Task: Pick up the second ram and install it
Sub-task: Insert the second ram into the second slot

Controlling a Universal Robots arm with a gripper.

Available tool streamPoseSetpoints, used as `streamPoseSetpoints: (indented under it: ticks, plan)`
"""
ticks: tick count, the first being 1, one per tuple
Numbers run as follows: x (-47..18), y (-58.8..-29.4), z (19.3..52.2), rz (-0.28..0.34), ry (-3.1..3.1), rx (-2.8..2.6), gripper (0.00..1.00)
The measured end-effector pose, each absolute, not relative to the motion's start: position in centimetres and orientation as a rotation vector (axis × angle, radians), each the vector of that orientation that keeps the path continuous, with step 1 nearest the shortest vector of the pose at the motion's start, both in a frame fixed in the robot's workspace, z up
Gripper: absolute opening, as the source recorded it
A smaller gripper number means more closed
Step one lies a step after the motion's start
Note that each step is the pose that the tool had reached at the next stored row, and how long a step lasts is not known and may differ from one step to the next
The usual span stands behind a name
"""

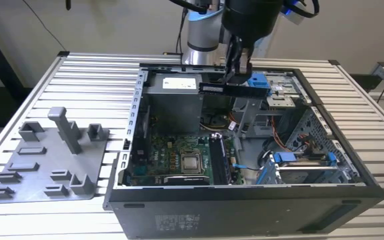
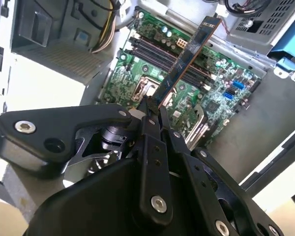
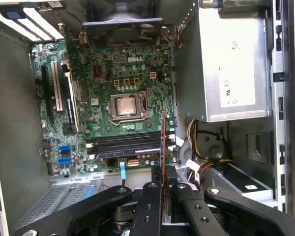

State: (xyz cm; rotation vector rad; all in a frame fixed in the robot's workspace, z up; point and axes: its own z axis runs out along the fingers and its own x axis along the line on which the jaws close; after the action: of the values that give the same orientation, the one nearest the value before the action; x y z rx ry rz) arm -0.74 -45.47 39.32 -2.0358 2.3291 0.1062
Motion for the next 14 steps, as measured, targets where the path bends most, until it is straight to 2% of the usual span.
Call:
streamPoseSetpoints:
  ticks: [14]
  plan:
    - [-0.74,-45.47,38.96,0.098,2.544,-1.75,0.14]
